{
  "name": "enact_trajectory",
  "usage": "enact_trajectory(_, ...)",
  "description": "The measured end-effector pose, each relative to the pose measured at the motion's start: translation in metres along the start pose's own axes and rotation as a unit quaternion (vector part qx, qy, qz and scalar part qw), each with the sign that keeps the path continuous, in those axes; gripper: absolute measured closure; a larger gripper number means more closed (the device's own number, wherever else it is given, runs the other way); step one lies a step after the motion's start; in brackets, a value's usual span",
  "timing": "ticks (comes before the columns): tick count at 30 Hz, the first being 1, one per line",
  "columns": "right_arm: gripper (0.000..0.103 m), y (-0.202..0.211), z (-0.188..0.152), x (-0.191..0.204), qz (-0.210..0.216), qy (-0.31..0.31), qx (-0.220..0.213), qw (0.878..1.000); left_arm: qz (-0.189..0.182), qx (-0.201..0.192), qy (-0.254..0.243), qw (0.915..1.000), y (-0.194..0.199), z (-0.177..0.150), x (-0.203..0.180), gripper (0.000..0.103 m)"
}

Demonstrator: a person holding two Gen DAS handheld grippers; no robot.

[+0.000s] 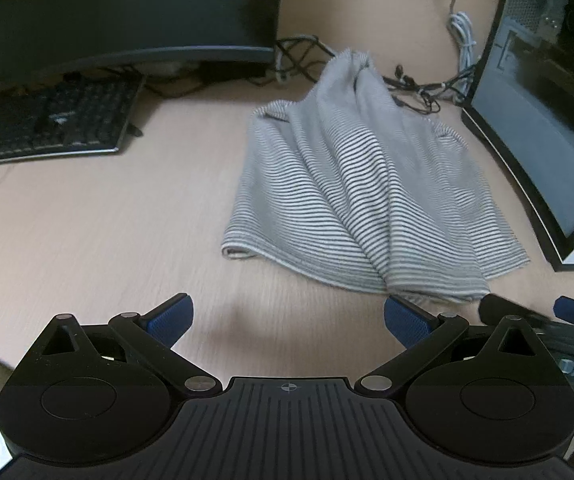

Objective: Fold clothes
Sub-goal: 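Move both grippers toward the striped shirt on the desk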

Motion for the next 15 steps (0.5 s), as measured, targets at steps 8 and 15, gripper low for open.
enact_trajectory(8,0.000,-0.011,0.040,-0.004,-0.012,-0.063,-0.032,0.997,-0.079,-0.005,0.034,0.9963,-0.031,0.028,0.017,0.000)
enact_trajectory(15,0.000,-0.033,0.075,-0.005,-0.023,-0.056,-0.046,0.997,-0.144,-0.029,0.050,0.9880,-0.053,0.057,0.020,0.000)
Point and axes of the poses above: each gripper's, at about its wrist camera, not at the fingertips, and y roughly against the way its jaws point, x to its left, z to its top, the point moved 10 cm from there along -y, roughly the way its jaws point, and after that the axes turned 13 degrees about -x, right-handed, at the moved point
